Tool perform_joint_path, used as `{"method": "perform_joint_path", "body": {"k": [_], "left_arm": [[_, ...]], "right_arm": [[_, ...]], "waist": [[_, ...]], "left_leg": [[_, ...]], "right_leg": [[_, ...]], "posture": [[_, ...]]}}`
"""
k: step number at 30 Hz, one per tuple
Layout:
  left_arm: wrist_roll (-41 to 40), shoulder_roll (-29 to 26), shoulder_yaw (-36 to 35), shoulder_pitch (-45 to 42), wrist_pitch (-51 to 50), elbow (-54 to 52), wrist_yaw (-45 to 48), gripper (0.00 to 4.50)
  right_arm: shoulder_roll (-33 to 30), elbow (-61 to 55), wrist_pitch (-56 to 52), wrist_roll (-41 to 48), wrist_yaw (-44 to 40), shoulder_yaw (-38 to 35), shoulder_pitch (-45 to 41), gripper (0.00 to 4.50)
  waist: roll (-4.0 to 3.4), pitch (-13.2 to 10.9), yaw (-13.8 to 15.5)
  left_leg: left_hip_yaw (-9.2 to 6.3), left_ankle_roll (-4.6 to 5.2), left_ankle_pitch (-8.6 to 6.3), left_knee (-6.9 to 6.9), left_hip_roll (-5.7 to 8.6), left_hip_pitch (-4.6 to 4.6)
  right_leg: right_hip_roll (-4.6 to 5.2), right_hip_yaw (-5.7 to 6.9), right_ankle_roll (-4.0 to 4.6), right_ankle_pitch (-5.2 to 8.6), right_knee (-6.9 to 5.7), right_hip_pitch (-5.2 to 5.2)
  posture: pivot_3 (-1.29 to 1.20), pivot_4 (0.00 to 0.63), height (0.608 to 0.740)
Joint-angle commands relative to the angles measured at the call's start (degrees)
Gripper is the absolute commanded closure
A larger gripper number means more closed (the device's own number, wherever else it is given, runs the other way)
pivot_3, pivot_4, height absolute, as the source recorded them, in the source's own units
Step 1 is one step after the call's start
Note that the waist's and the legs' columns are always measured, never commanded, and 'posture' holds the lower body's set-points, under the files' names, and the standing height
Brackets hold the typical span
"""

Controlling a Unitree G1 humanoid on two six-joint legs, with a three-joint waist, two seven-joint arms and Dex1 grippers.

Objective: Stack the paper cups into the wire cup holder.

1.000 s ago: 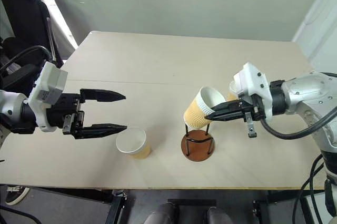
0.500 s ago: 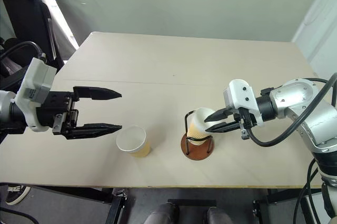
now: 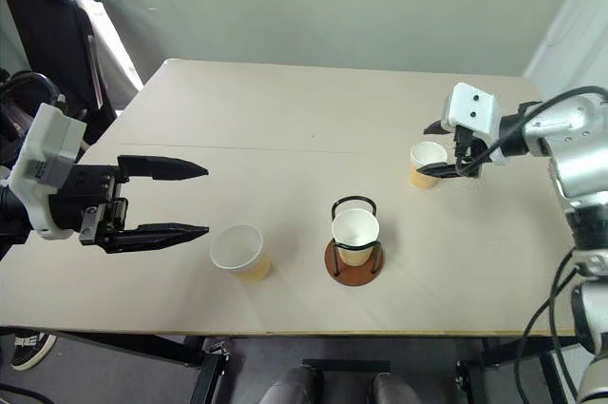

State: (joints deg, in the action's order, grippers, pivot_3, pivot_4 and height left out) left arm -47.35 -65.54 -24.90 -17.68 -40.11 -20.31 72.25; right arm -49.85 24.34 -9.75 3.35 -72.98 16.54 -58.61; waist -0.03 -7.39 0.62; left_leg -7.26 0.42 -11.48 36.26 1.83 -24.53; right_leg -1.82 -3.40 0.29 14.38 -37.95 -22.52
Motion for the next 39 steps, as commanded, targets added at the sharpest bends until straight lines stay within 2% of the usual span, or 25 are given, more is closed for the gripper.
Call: {"method": "perform_joint_path", "body": {"k": [1,9,17,20,24,28,29,35,39], "left_arm": [[-0.5,-0.1,-0.9,-0.2,0.7,-1.5,-0.8,0.0],[-1.6,0.2,-3.2,2.4,-0.5,-4.5,-2.6,0.0],[-2.8,-0.1,-5.9,5.3,-1.8,-7.0,-4.2,0.0],[-2.9,-0.2,-6.3,5.8,-1.8,-7.2,-4.6,0.0],[-2.6,-0.3,-5.6,5.7,-1.4,-6.9,-4.9,0.0],[-2.5,-0.4,-5.1,5.4,-1.2,-6.7,-5.0,0.0],[-2.4,-0.5,-5.0,5.3,-1.1,-6.6,-5.0,0.0],[-2.3,-1.3,-5.2,4.9,-0.8,-5.8,-4.3,0.0],[-2.2,-1.8,-5.8,5.3,-0.9,-5.8,-4.1,0.0]], "right_arm": [[3.1,12.9,9.5,-6.9,1.2,2.8,-4.8,0.89],[9.9,33.8,20.3,-16.3,5.2,5.7,-11.7,0.89],[12.4,40.9,24.4,-20.3,5.9,5.4,-13.8,0.89],[12.6,41.9,25.5,-21.7,6.5,5.5,-14.1,1.45],[12.4,42.4,26.3,-21.9,7.6,4.4,-15.2,2.9],[11.9,42.1,26.5,-20.8,5.3,3.4,-15.4,4.35],[11.7,41.8,26.3,-20.4,4.4,3.1,-15.2,4.47],[10.6,38.6,26.1,-17.3,-0.4,0.0,-14.6,4.47],[8.3,18.6,13.5,-2.1,-15.1,-8.1,-11.7,4.47]], "waist": [[-0.02,0.0,0.0],[-0.06,0.0,0.1],[-0.07,0.0,0.2],[-0.07,0.0,0.2],[-0.07,0.0,0.2],[-0.07,0.0,0.2],[-0.07,0.0,0.2],[-0.07,0.0,0.2],[-0.08,0.0,0.2]], "left_leg": [[0.0,-0.05,0.06,-0.09,-0.02,0.01],[0.01,-0.23,0.14,-0.25,-0.13,-0.49],[0.01,-0.39,0.12,-0.25,-0.14,-0.5],[0.0,-0.54,0.18,-0.26,-0.16,-0.47],[0.0,-1.25,-0.11,-0.27,-0.19,-0.42],[0.0,-1.32,-0.1,-0.27,-0.2,-0.4],[0.0,-1.32,-0.1,-0.28,-0.2,-0.4],[0.01,-1.22,-0.04,-0.29,-0.21,-0.43],[0.03,-1.22,0.01,-0.36,-0.23,-0.47]], "right_leg": [[0.0,0.0,0.04,-0.02,-0.03,-0.05],[-0.01,0.19,0.23,-0.08,-0.04,-0.58],[-0.01,0.21,0.29,-0.11,-0.01,-0.56],[-0.01,0.24,0.36,-0.16,-0.05,-0.56],[-0.01,0.26,0.47,-0.23,-0.11,-0.56],[-0.01,0.28,0.51,-0.25,-0.16,-0.56],[-0.01,0.29,0.51,-0.25,-0.16,-0.56],[-0.01,0.31,0.51,-0.25,-0.09,-0.57],[-0.02,0.31,0.51,-0.24,-0.07,-0.61]], "posture": [[0.0,0.15,0.74],[0.0,0.15,0.74],[0.0,0.15,0.74],[0.0,0.15,0.74],[0.0,0.15,0.74],[0.0,0.15,0.74],[0.0,0.15,0.74],[0.0,0.15,0.74],[0.0,0.15,0.74]]}}
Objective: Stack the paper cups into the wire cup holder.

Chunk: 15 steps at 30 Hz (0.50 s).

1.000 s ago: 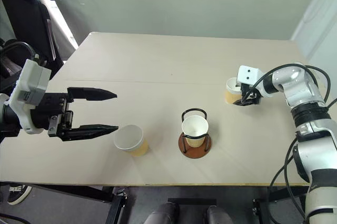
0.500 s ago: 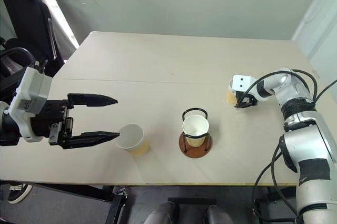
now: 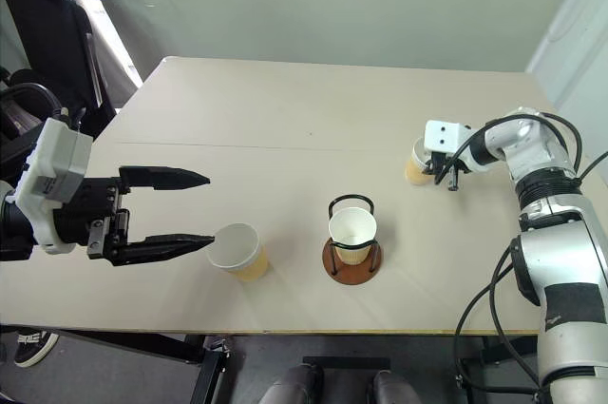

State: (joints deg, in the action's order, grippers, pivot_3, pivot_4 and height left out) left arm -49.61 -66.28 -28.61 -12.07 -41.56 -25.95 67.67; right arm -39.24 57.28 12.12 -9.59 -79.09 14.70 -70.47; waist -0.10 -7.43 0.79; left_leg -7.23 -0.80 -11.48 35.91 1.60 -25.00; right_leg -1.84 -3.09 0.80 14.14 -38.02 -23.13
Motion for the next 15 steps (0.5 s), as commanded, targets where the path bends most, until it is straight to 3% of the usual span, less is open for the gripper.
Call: {"method": "perform_joint_path", "body": {"k": [1,4,7,15], "left_arm": [[0.0,-1.1,-2.1,-0.2,0.5,-0.2,0.5,0.0],[0.2,-1.1,-2.0,-0.1,0.6,0.0,0.5,0.0],[0.4,-1.1,-1.1,-0.7,0.9,0.5,0.5,0.0],[1.6,-0.7,2.6,-3.3,2.3,2.1,1.0,0.0]], "right_arm": [[-4.0,-23.3,-14.6,16.6,-11.3,-7.4,2.3,4.47],[-8.9,-48.1,-30.9,32.5,-13.4,-9.3,8.9,4.47],[-9.2,-59.5,-39.3,38.0,-12.3,-10.5,12.7,4.47],[-9.1,-70.4,-42.2,36.2,-8.3,-5.8,19.3,4.47]], "waist": [[-0.01,0.0,-0.1],[0.01,0.0,0.1],[0.09,0.0,-0.2],[0.07,0.0,-0.5]], "left_leg": [[0.03,0.05,0.08,-0.04,-0.01,-0.03],[0.07,-0.1,0.66,-0.06,-0.1,-0.05],[0.11,-0.24,0.54,-0.05,-0.29,0.05],[0.07,0.3,0.39,0.14,-0.82,0.25]], "right_leg": [[-0.01,0.0,0.01,0.01,0.02,-0.02],[-0.09,0.03,0.09,0.07,0.12,0.07],[-0.28,0.01,0.16,0.13,0.29,0.27],[-0.88,-0.15,0.42,-0.05,0.08,0.28]], "posture": [[0.0,0.15,0.74],[0.0,0.15,0.74],[0.0,0.15,0.74],[0.0,0.15,0.74]]}}
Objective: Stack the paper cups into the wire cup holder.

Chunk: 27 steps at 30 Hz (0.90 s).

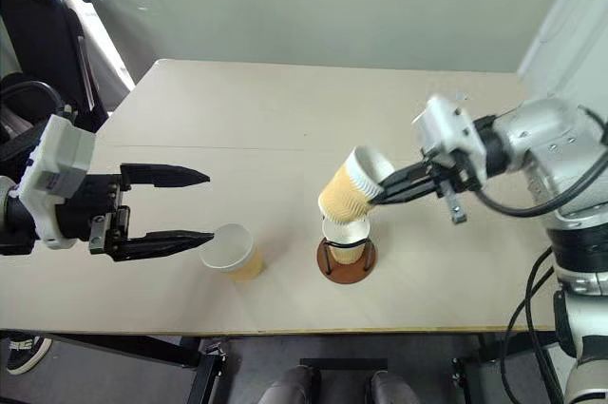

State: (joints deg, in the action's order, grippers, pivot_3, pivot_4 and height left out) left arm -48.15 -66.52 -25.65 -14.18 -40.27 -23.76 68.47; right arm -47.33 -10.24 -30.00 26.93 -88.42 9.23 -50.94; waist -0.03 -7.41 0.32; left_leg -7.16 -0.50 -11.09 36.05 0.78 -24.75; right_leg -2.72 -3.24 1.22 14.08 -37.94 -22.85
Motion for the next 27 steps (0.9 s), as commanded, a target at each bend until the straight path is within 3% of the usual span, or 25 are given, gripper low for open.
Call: {"method": "perform_joint_path", "body": {"k": [1,20,27], "left_arm": [[0.0,-0.4,-0.6,-1.0,1.0,-0.2,0.2,0.0],[-0.6,-0.8,-3.3,1.7,0.0,-2.3,-0.3,0.0],[-0.5,-0.7,-3.1,1.6,0.1,-2.3,-0.4,0.0]], "right_arm": [[-1.4,-2.7,0.3,-1.3,1.2,0.3,0.2,4.47],[0.3,-0.1,3.7,-6.9,1.9,4.8,0.8,4.47],[0.7,1.1,5.3,-9.5,2.4,5.7,0.9,2.11]], "waist": [[0.01,0.0,0.0],[0.01,0.0,0.0],[0.01,0.0,0.0]], "left_leg": [[0.0,0.0,0.0,0.0,-0.07,0.04],[0.09,0.03,-0.05,-0.01,-0.32,0.12],[0.09,0.03,-0.05,-0.01,-0.33,0.13]], "right_leg": [[-0.05,0.0,0.04,-0.02,-0.01,0.02],[-0.23,0.01,0.13,0.0,0.0,0.04],[-0.23,0.01,0.15,-0.01,-0.01,0.04]], "posture": [[0.0,0.15,0.74],[0.0,0.15,0.74],[0.0,0.15,0.74]]}}
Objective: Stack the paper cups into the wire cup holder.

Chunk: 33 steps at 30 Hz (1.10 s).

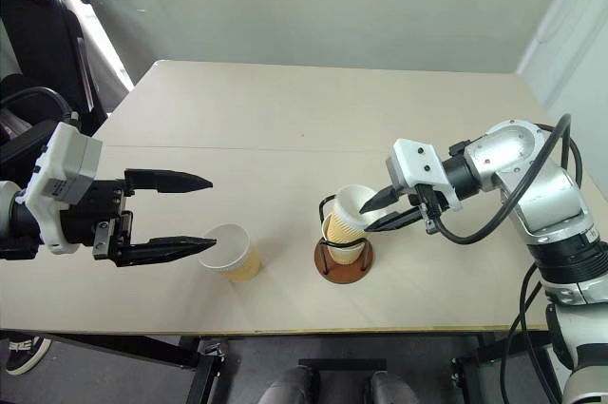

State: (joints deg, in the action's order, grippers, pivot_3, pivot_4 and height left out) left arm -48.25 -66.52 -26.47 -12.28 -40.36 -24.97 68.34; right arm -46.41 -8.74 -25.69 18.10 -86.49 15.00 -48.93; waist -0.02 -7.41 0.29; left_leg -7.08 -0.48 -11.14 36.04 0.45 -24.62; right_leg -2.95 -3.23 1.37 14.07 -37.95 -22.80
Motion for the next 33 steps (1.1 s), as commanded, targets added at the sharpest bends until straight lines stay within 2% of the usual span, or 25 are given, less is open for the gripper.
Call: {"method": "perform_joint_path", "body": {"k": [1,4,5,6,10,13,15,17,21,24,28,33], "left_arm": [[-0.5,-0.7,-2.3,-0.3,0.2,-1.1,-0.2,0.0],[-0.4,-1.0,-2.4,0.0,0.1,-1.1,0.4,0.0],[0.3,-1.6,-2.3,0.4,0.3,-0.8,1.0,0.0],[1.0,-2.3,-2.1,0.9,0.5,-0.7,1.8,0.0],[1.6,-3.2,-2.5,3.1,0.8,-0.8,4.1,0.0],[3.7,-3.6,-2.0,6.0,1.7,-1.2,5.7,0.0],[5.5,-3.8,0.1,7.1,2.5,-1.7,5.9,0.0],[7.4,-3.7,3.4,6.8,3.3,-1.4,5.4,0.0],[11.5,-3.8,9.8,4.2,5.0,0.7,4.7,0.0],[16.1,-4.9,14.3,3.2,6.8,2.6,5.0,0.0],[20.2,-5.4,18.5,2.3,9.5,3.9,5.8,0.0],[23.0,-4.8,21.9,0.1,11.3,5.6,5.9,0.0]], "right_arm": [[-0.2,-0.5,1.1,-0.8,0.5,-0.2,-1.1,1.77],[-0.3,-0.7,0.8,-0.8,0.3,-0.6,-1.1,0.7],[-0.6,-0.9,-0.2,0.4,0.1,-1.8,-1.4,0.26],[-1.8,-0.9,-2.4,3.2,-0.5,-4.6,-1.0,0.03],[-5.8,-0.9,-10.2,14.2,-1.6,-15.4,4.2,0.03],[-10.2,-2.3,-14.9,22.5,-3.1,-29.7,17.0,0.03],[-10.9,-3.1,-19.2,27.1,0.4,-39.1,22.7,0.03],[-10.9,-4.2,-20.9,29.1,3.4,-44.3,27.0,0.03],[-10.0,-6.8,-21.0,31.2,6.9,-47.1,32.0,0.03],[-8.6,-9.9,-21.1,35.0,9.0,-49.5,34.4,0.03],[-8.6,-12.7,-20.4,37.3,10.2,-52.7,38.8,0.03],[-9.3,-14.0,-19.7,38.8,11.8,-53.4,40.3,0.03]], "waist": [[0.0,0.0,0.0],[0.0,0.0,0.0],[0.0,0.0,0.0],[0.0,0.0,0.0],[0.02,0.0,0.6],[0.31,0.2,1.4],[0.29,0.2,1.4],[0.26,0.1,1.3],[0.27,0.1,0.5],[0.25,0.1,0.1],[0.23,0.1,0.1],[0.23,0.1,0.2]], "left_leg": [[0.01,0.0,0.0,0.0,0.0,0.0],[0.01,0.0,0.0,0.0,0.0,0.0],[0.01,0.0,0.0,0.0,0.0,0.0],[0.01,0.0,0.0,0.0,0.0,0.0],[0.02,0.0,0.0,0.0,0.0,-0.09],[-0.02,-0.06,-0.03,-0.01,0.0,-0.17],[0.01,-0.26,-0.14,0.12,0.0,-0.13],[0.11,-0.34,-0.22,0.1,-0.02,-0.02],[0.11,-0.39,-0.3,0.04,-0.17,0.57],[0.05,-0.42,-0.29,0.08,-0.31,0.66],[-0.05,-0.4,-0.34,0.09,-0.32,0.58],[-0.06,-0.32,-0.63,0.1,-0.31,0.5]], "right_leg": [[0.0,0.0,0.0,0.0,0.0,0.0],[0.0,0.0,0.0,0.0,0.0,0.0],[0.0,0.0,0.01,-0.01,0.0,0.0],[0.0,0.0,0.01,-0.01,0.0,0.0],[-0.01,-0.01,0.02,0.0,0.04,-0.01],[-0.04,0.0,0.07,0.05,0.15,0.01],[-0.05,-0.09,0.1,0.19,0.13,0.11],[-0.05,-0.15,0.13,0.22,0.06,0.1],[-0.26,-0.18,0.28,0.44,0.03,0.58],[-0.52,-0.3,0.67,0.72,0.01,0.66],[-0.7,-0.47,0.16,0.61,0.01,0.62],[-0.71,-0.51,0.12,0.69,0.04,0.62]], "posture": [[0.0,0.15,0.74],[0.0,0.15,0.74],[0.0,0.15,0.74],[0.0,0.15,0.74],[0.0,0.15,0.74],[0.0,0.15,0.74],[0.0,0.15,0.74],[0.0,0.15,0.74],[0.0,0.15,0.74],[0.0,0.15,0.74],[0.0,0.15,0.74],[0.0,0.15,0.74]]}}
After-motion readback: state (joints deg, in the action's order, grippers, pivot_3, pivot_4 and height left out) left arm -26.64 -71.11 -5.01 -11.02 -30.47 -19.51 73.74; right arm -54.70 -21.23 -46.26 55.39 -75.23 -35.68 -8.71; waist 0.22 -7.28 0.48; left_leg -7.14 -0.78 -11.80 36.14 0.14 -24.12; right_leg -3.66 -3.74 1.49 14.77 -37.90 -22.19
